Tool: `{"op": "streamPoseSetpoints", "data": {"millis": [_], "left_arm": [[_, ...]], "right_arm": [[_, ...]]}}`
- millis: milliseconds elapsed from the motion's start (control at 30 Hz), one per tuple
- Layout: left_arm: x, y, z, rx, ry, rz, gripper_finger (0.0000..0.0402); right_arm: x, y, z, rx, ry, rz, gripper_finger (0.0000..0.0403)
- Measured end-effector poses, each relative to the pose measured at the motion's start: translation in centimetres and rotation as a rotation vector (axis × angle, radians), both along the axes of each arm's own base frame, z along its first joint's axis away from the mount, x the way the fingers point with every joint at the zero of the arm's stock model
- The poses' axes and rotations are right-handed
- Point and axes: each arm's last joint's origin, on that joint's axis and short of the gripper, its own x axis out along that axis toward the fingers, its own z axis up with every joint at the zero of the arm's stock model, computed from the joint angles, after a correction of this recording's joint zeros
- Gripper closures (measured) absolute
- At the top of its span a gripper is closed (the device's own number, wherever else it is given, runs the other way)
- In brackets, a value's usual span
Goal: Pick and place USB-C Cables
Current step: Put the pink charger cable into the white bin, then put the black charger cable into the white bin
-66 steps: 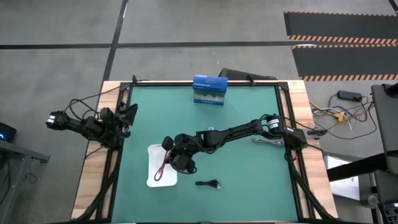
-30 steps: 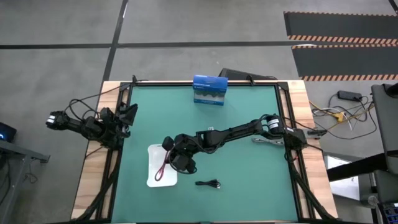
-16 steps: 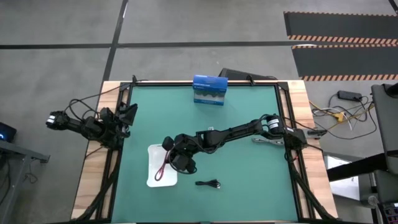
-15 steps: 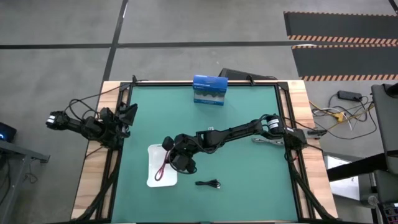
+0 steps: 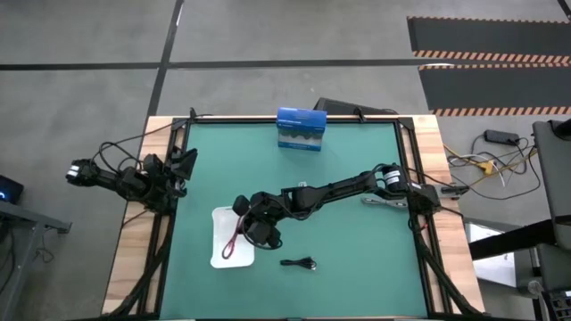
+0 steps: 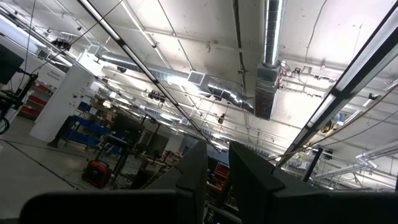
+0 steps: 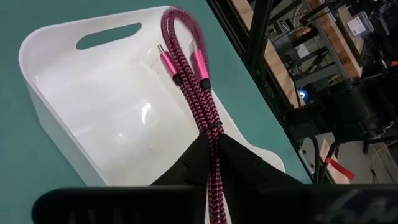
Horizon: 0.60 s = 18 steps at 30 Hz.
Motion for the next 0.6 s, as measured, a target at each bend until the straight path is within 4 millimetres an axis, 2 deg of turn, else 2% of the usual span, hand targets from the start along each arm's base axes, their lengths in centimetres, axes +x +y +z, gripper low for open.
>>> {"op": "streamPoseSetpoints", "data": {"millis": [233,600], "left_arm": [[0.00,0.00,0.01,0.000,-0.001,0.000,0.0349],[-0.01,0.00,0.01,-0.001,-0.002,0.000,0.0349]], "right_arm": [[0.00,0.00,0.01,0.000,-0.001,0.000,0.0350],[0.00,0.02,-0.01,0.001,0.000,0.000,0.0351]]}}
